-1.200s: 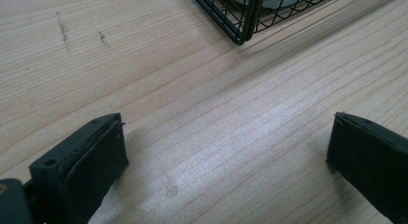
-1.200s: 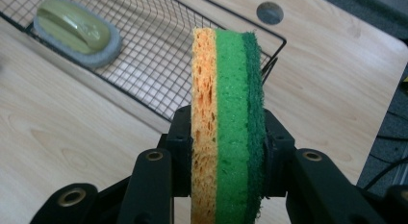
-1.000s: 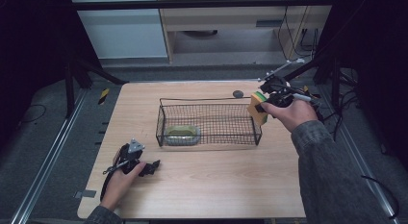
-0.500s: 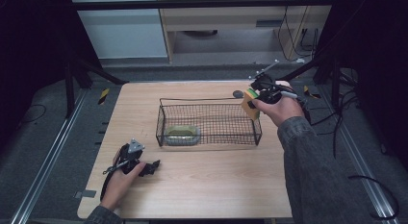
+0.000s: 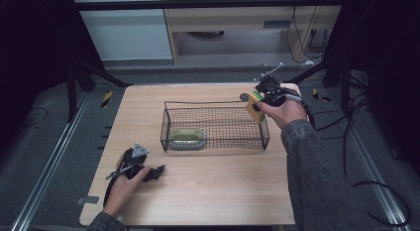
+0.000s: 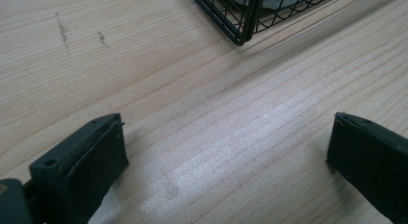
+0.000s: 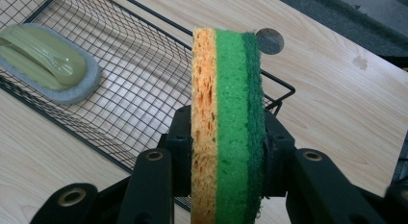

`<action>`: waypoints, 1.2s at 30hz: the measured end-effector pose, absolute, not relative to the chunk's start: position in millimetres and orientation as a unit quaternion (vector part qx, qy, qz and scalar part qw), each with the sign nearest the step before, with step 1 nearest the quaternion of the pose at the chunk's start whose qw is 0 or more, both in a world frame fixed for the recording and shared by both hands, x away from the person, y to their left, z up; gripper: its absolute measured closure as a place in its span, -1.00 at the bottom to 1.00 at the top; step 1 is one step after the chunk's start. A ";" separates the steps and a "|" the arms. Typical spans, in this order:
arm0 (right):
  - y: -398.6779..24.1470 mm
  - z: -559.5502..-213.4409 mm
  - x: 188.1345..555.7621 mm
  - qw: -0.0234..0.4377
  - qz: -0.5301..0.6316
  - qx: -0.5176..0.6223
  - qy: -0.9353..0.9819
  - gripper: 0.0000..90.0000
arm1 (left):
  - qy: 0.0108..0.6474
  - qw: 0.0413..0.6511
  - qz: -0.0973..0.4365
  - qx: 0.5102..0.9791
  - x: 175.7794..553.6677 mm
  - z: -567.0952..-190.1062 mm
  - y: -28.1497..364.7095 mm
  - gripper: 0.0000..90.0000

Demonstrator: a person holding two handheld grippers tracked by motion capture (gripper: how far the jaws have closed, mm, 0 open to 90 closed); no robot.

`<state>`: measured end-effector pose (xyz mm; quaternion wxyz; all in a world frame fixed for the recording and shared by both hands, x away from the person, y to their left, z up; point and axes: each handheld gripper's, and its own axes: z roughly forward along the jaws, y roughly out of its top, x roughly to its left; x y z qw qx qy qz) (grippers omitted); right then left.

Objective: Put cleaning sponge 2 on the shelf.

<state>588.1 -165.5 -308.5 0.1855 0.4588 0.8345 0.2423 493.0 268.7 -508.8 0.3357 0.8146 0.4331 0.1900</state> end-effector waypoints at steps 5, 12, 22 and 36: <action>-163.6 -312.1 590.3 0.185 0.235 0.457 0.838 0.44 | 0.433 0.336 0.190 0.815 493.1 -508.8 268.8 -1.00; -162.0 -321.2 592.9 0.183 0.228 0.459 0.839 0.44 | 0.433 0.336 0.190 0.815 493.1 -508.8 268.8 -1.00; -167.0 -339.2 602.9 0.174 0.216 0.464 0.841 0.44 | 0.432 0.336 0.190 0.815 493.4 -508.8 268.9 -1.00; -175.2 -364.7 618.2 0.169 0.202 0.476 0.839 0.43 | 0.431 0.336 0.190 0.816 493.6 -508.8 269.0 -1.00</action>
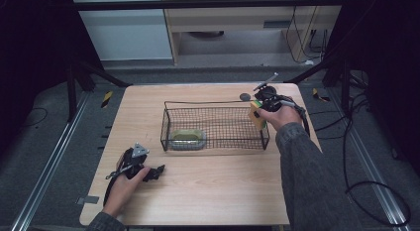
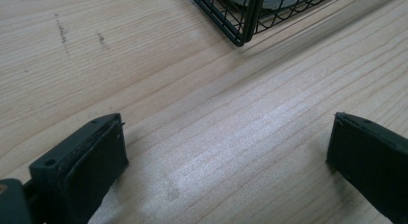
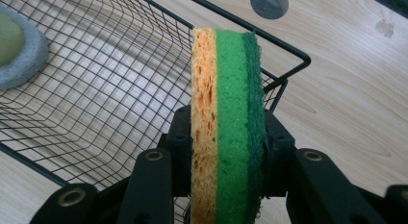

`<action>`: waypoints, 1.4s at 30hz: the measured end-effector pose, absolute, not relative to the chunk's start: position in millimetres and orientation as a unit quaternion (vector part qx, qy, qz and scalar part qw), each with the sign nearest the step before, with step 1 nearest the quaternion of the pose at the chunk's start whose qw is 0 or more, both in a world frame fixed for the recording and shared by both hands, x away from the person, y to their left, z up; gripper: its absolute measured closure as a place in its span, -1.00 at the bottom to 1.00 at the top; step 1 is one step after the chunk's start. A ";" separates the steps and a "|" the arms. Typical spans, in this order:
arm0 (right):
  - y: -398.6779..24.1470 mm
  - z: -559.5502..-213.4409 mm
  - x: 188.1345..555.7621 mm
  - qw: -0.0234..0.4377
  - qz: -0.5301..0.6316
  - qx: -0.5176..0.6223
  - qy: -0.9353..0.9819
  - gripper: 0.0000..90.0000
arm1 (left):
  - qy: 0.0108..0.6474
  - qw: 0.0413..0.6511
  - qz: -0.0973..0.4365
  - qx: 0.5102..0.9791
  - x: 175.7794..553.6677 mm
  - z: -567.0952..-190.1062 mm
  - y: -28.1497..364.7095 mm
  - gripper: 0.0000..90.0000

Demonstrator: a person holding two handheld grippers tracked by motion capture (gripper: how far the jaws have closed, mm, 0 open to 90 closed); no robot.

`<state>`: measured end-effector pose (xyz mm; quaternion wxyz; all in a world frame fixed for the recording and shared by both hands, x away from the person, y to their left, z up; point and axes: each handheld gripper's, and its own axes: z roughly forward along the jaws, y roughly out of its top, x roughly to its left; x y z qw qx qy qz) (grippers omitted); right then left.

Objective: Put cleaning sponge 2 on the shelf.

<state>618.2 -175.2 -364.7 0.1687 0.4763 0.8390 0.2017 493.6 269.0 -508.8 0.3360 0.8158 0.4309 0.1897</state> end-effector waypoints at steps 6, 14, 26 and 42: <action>-175.7 -374.6 619.0 0.164 0.197 0.477 0.841 0.43 | 0.431 0.336 0.190 0.816 493.7 -508.8 269.0 -1.00; -171.2 -385.8 622.2 0.159 0.186 0.477 0.844 0.43 | 0.430 0.336 0.190 0.816 493.7 -508.7 269.0 -1.00; -166.9 -398.0 625.5 0.154 0.179 0.482 0.844 0.43 | 0.430 0.336 0.189 0.817 493.9 -508.7 269.1 -1.00; -157.2 -404.4 631.9 0.153 0.170 0.491 0.841 0.42 | 0.430 0.336 0.189 0.816 493.9 -508.8 269.1 -1.00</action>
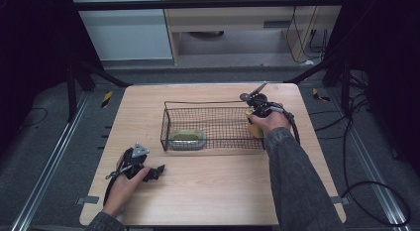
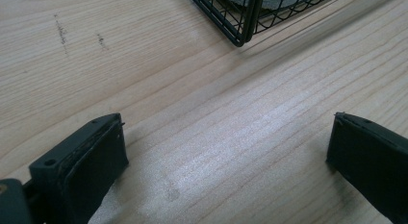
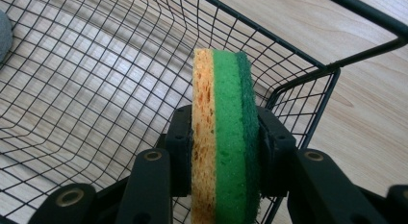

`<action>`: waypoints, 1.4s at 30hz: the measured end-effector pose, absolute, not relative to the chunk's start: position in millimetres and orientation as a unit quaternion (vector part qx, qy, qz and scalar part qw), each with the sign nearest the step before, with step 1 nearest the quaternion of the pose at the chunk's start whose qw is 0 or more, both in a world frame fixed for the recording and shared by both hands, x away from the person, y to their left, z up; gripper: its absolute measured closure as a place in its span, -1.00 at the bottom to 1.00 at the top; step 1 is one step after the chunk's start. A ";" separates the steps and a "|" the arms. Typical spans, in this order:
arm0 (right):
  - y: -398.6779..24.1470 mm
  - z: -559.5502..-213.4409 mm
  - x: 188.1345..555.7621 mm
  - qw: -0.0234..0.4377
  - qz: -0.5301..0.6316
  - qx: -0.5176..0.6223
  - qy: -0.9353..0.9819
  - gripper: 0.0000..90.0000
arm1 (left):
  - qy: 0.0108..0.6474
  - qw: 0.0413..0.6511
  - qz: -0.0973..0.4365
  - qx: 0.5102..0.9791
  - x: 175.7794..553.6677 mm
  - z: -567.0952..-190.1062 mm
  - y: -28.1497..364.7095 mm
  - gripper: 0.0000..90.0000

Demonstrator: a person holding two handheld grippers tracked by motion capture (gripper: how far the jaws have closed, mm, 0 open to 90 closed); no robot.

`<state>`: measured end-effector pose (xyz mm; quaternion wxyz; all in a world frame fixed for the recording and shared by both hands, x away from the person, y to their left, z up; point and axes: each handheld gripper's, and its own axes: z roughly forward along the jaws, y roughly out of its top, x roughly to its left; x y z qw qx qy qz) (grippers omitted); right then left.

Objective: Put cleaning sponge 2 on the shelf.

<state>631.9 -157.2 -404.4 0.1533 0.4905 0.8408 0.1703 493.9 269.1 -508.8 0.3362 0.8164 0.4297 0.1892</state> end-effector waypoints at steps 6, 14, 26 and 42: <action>-154.4 -403.2 634.4 0.157 0.169 0.495 0.837 0.41 | 0.429 0.336 0.189 0.817 493.9 -508.8 269.1 -1.00; -147.1 -403.1 636.8 0.159 0.173 0.500 0.834 0.33 | 0.429 0.336 0.189 0.817 493.9 -508.7 269.1 -1.00; -130.0 -400.3 631.4 0.149 0.181 0.487 0.842 -0.02 | 0.428 0.336 0.188 0.817 494.2 -508.7 269.2 -1.00; -120.0 -388.3 623.3 0.144 0.212 0.494 0.831 -0.40 | 0.428 0.337 0.188 0.817 494.4 -508.8 269.2 -1.00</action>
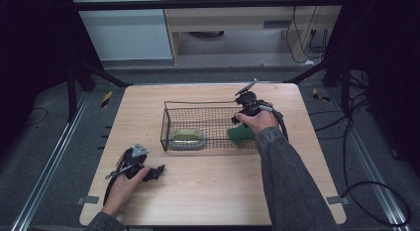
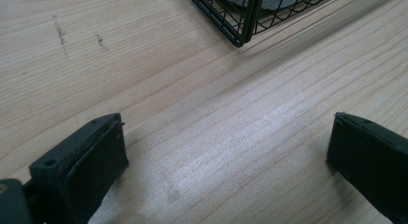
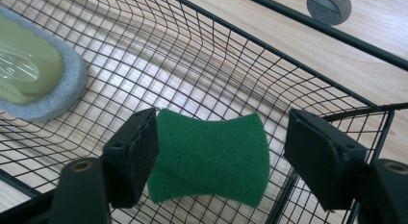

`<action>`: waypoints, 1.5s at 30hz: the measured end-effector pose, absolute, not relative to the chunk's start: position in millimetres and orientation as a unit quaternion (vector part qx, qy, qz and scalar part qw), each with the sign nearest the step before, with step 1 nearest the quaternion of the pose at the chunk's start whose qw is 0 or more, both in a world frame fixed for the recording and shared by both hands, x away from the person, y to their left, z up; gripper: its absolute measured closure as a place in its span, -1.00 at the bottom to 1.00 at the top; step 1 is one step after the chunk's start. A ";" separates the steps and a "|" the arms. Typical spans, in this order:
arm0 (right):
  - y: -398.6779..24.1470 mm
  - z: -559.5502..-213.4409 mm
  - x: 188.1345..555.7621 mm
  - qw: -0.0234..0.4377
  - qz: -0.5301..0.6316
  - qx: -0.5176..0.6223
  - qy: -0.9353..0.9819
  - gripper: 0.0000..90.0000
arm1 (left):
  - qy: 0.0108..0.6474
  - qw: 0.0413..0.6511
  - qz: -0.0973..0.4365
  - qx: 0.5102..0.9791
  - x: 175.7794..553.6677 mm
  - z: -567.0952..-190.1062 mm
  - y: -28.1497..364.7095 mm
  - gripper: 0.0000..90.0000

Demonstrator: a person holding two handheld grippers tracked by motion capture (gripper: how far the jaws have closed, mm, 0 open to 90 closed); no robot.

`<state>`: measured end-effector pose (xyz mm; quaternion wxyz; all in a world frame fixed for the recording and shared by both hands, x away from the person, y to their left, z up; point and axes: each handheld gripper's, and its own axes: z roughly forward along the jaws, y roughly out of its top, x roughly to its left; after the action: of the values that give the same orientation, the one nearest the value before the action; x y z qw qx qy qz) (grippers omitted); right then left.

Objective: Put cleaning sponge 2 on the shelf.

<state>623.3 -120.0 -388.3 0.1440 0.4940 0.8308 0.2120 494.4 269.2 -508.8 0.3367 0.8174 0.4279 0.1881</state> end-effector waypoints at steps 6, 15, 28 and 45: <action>-123.7 -382.8 619.2 0.151 0.219 0.491 0.830 -0.45 | 0.428 0.337 0.188 0.818 494.4 -508.7 269.3 -1.00; -132.5 -372.3 611.0 0.167 0.244 0.491 0.819 -0.68 | 0.428 0.337 0.187 0.818 494.3 -508.7 269.3 -1.00; -156.4 -367.0 591.9 0.183 0.287 0.482 0.807 -0.85 | 0.427 0.338 0.188 0.817 494.4 -508.9 269.2 -1.00; -211.5 -372.9 560.5 0.234 0.311 0.488 0.781 -0.81 | 0.427 0.337 0.187 0.818 494.4 -508.9 269.3 -1.00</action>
<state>560.5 -211.5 -372.9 0.2340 0.4882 0.7813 0.3106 494.4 269.3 -508.9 0.3373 0.8177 0.4275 0.1868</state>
